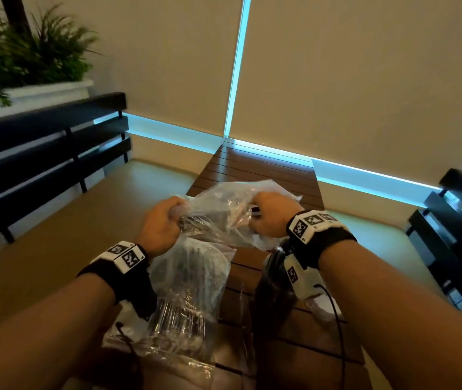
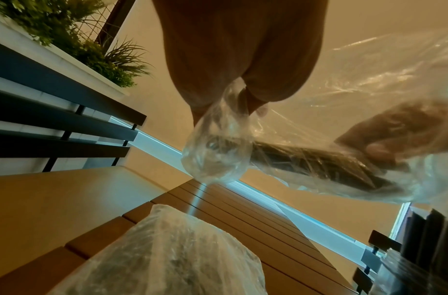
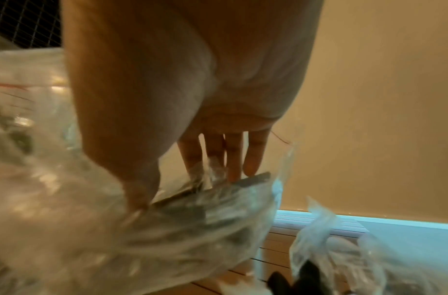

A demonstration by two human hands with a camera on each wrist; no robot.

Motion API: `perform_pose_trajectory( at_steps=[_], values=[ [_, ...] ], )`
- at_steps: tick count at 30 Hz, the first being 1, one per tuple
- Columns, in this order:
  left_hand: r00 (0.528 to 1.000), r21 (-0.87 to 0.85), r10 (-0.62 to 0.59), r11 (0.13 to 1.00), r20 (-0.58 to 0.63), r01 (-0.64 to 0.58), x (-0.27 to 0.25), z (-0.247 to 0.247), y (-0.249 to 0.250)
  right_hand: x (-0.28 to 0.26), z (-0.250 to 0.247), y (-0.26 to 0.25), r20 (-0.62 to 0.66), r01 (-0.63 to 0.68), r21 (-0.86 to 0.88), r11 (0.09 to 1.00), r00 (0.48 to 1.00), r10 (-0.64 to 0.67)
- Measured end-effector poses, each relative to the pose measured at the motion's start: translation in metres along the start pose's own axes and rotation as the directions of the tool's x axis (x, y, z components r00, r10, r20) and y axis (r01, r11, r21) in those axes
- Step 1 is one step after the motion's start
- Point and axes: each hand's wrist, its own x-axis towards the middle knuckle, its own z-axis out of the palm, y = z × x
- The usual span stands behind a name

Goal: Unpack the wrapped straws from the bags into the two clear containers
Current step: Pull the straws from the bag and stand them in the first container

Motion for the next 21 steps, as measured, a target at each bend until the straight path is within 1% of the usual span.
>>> perform_pose_trajectory(
  at_steps=[1,3,6,8,11,12,13,14,15,17,18,20,21],
  values=[
    [1.000,0.022,0.005,1.000,-0.015,-0.004,0.001,-0.002,-0.002,-0.002,-0.001,-0.003,0.041,-0.004,-0.037,0.999,0.999,0.006],
    [1.000,0.038,-0.004,0.999,-0.024,0.005,0.000,-0.006,-0.006,-0.007,-0.004,-0.010,0.127,-0.043,-0.124,0.991,0.990,0.059],
    [0.998,0.032,0.017,0.999,-0.054,-0.016,-0.001,-0.009,-0.007,-0.012,-0.007,-0.023,0.239,-0.078,-0.169,0.982,0.964,0.118],
    [0.997,0.018,0.009,1.000,-0.078,-0.007,-0.002,-0.011,-0.005,-0.010,-0.007,-0.030,0.289,-0.078,-0.208,0.975,0.948,0.137],
    [0.997,0.000,-0.028,1.000,-0.078,0.028,-0.003,-0.013,-0.003,-0.010,-0.003,-0.039,0.346,-0.118,-0.263,0.958,0.915,0.208],
    [0.997,-0.002,-0.028,1.000,-0.066,0.028,-0.003,-0.013,-0.003,-0.010,-0.001,-0.037,0.355,-0.127,-0.229,0.965,0.912,0.205],
    [0.998,-0.001,-0.024,1.000,-0.056,0.024,-0.004,-0.013,-0.003,-0.007,0.003,-0.035,0.336,-0.140,-0.204,0.969,0.920,0.204],
    [0.999,0.008,-0.018,1.000,-0.048,0.018,-0.004,-0.014,-0.002,-0.002,0.006,-0.036,0.337,-0.122,-0.204,0.971,0.923,0.187],
    [0.999,0.020,-0.011,1.000,-0.041,0.012,-0.005,-0.014,-0.002,-0.001,0.007,-0.040,0.356,-0.098,-0.239,0.966,0.917,0.181],
    [0.999,0.024,0.007,1.000,-0.035,-0.006,-0.005,-0.015,-0.002,-0.003,0.009,-0.042,0.414,-0.120,-0.302,0.946,0.877,0.243],
    [0.999,0.018,0.015,1.000,-0.036,-0.015,-0.006,-0.016,-0.002,-0.003,0.009,-0.046,0.411,-0.161,-0.283,0.945,0.870,0.271],
    [0.999,0.020,0.020,1.000,-0.042,-0.019,-0.006,-0.018,-0.002,-0.001,0.012,-0.046,0.388,-0.116,-0.300,0.947,0.892,0.232],
    [0.999,0.020,0.020,1.000,-0.048,-0.019,-0.006,-0.018,-0.002,0.000,0.015,-0.045,0.360,-0.081,-0.302,0.950,0.913,0.192]
  ],
)
